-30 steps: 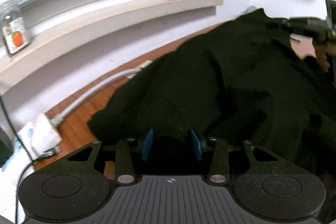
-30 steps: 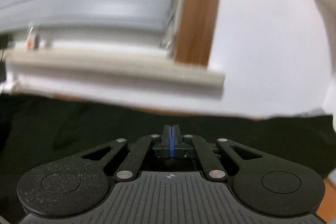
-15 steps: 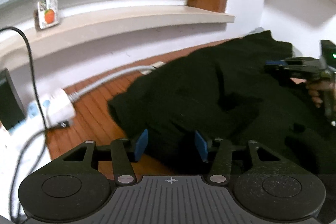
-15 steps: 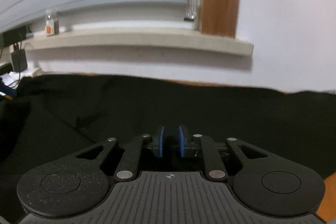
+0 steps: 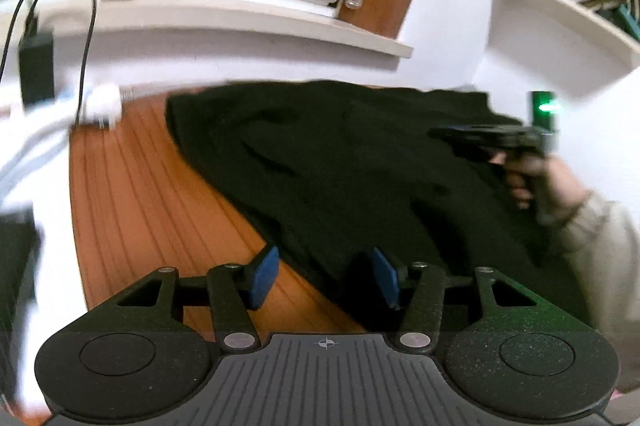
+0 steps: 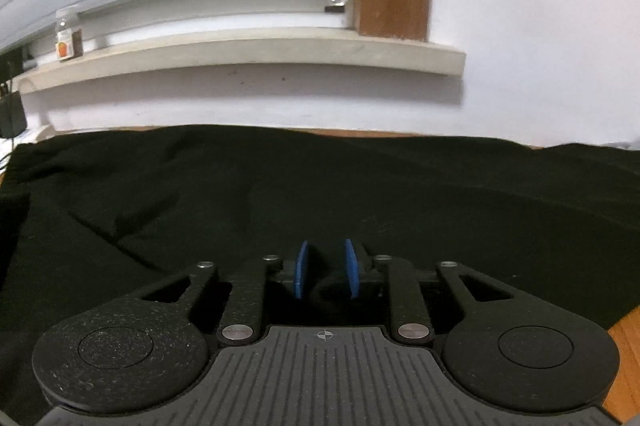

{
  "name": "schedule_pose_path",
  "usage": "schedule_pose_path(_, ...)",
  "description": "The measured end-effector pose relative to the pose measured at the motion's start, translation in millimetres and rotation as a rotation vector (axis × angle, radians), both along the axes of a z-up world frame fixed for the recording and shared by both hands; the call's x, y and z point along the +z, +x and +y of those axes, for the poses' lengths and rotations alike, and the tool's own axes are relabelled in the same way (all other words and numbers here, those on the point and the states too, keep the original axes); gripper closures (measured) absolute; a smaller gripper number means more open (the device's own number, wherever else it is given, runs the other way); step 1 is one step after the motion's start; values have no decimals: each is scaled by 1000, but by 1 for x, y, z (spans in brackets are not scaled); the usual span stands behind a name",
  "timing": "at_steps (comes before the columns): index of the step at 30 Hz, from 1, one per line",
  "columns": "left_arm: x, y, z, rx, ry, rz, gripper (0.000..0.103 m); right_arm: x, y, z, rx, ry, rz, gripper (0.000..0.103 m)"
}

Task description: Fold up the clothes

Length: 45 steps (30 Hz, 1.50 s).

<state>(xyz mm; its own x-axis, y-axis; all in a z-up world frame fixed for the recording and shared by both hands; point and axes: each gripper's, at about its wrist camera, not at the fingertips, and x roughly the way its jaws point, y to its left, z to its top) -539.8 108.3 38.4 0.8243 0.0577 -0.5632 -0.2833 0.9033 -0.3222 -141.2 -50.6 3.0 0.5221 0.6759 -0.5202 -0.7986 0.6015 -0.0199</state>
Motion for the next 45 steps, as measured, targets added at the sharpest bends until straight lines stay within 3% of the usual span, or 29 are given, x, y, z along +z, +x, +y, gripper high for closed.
schedule_pose_path(7,0,-34,-49,-71,-73,-30,47,-2,3,1,-16,-26,19,74)
schedule_pose_path(12,-9,-29,-59,-84,-62,-5,46,-2,3,1,-17,-34,19,74)
schedule_pose_path(18,-16,-18,-70,-113,-46,-32,45,-1,3,0,-16,-31,24,73)
schedule_pose_path(21,-17,-19,-74,-128,-5,-44,64,-1,4,-1,-15,-28,29,73)
schedule_pose_path(22,-18,-20,-75,-135,10,-48,88,-1,4,-1,-15,-27,31,73)
schedule_pose_path(23,-16,-22,-73,-143,15,-50,95,-1,4,-1,-15,-25,32,73)
schedule_pose_path(26,-3,-41,-60,-145,70,-46,98,-1,4,-1,-14,-22,35,73)
schedule_pose_path(30,29,-84,-33,-74,180,-29,99,0,3,-2,-13,-14,30,73)
schedule_pose_path(34,32,-91,-24,-139,141,40,96,0,4,-3,-12,-10,39,73)
schedule_pose_path(38,34,-86,-19,-167,108,12,69,0,4,-1,-14,-15,39,72)
schedule_pose_path(41,32,-75,-13,-145,135,8,63,0,3,-1,-16,-15,31,66)
schedule_pose_path(45,17,-51,8,-95,133,25,62,4,-9,1,8,-32,-2,66)
